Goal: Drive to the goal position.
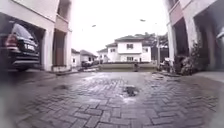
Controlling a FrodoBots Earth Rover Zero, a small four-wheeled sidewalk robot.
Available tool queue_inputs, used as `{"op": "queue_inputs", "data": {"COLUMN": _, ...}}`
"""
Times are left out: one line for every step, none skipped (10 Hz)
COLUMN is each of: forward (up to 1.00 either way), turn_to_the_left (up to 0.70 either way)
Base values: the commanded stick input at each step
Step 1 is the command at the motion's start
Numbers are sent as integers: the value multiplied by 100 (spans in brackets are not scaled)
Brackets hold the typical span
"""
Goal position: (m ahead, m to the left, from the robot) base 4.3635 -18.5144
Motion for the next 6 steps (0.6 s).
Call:
{"op": "queue_inputs", "data": {"forward": 70, "turn_to_the_left": 0}}
{"op": "queue_inputs", "data": {"forward": 70, "turn_to_the_left": 0}}
{"op": "queue_inputs", "data": {"forward": 70, "turn_to_the_left": 0}}
{"op": "queue_inputs", "data": {"forward": 70, "turn_to_the_left": 0}}
{"op": "queue_inputs", "data": {"forward": 70, "turn_to_the_left": 0}}
{"op": "queue_inputs", "data": {"forward": 70, "turn_to_the_left": 0}}
